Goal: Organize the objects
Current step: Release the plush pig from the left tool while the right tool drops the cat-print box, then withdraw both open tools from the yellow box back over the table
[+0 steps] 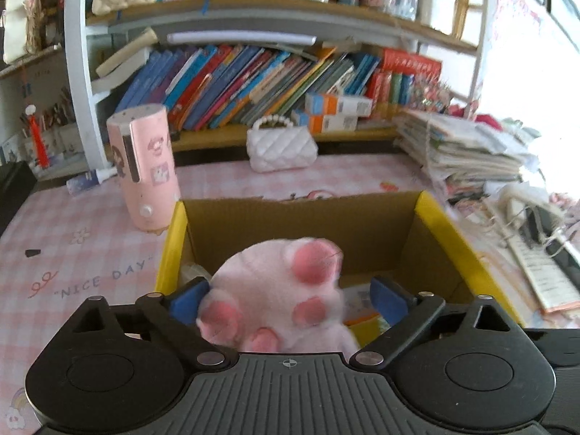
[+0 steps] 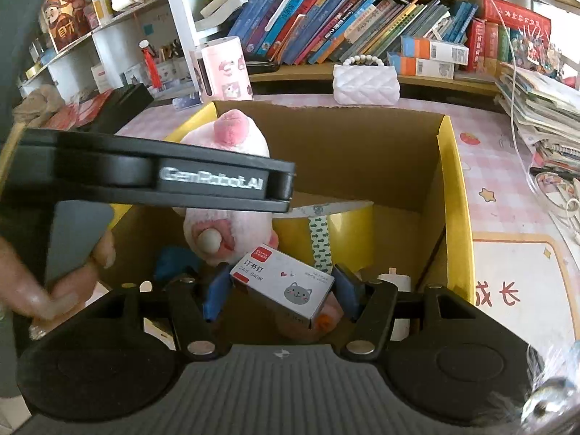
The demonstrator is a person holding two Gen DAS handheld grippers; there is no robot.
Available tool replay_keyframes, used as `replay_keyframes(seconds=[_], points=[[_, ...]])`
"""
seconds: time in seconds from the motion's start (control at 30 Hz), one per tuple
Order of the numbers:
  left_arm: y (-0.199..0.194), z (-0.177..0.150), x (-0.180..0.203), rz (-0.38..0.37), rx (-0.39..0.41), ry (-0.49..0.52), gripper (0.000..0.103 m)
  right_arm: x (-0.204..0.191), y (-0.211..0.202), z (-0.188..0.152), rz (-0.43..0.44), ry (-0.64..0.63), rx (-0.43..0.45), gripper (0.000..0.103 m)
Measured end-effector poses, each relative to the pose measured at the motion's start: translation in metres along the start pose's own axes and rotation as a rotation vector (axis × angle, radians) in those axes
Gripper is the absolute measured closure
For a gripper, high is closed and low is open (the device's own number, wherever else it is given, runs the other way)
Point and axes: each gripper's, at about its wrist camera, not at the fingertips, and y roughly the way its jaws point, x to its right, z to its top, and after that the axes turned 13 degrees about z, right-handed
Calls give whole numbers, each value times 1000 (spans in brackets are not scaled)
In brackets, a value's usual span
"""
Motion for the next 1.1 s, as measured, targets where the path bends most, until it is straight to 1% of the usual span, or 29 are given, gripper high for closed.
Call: replay_keyframes(seconds=[0.1,0.17,0.33,0.43,0.53,0.6,0.67,0.8,0.9,1.0,1.1], points=[[-14,-2,-3,-35,32,-14,3,1,0,-2,6,39,2,44],[-27,-4,-5,-38,61,-21,3,0,0,-1,0,43,7,44],[-60,-11,-17,3,154,-48,1,-6,-3,-4,-48,56,29,43],[-77,-19,-31,31,182,-59,1,-13,-9,-7,-71,68,61,37],[-91,-30,-49,63,178,-92,1,-23,-16,-11,-118,73,96,36],[-100,-40,-62,96,169,-120,1,-30,-22,-14,-143,87,114,32],[-108,-51,-74,126,165,-139,1,-41,-30,-17,-188,75,148,21],[-121,-72,-90,177,136,-142,1,-65,-41,-29,-243,67,210,20],[-131,-87,-99,211,112,-147,1,-86,-49,-39,-287,42,242,15],[-141,-100,-106,243,98,-153,1,-101,-54,-50,-314,54,247,12],[-150,-111,-114,260,90,-157,1,-117,-53,-64,-334,59,229,7]])
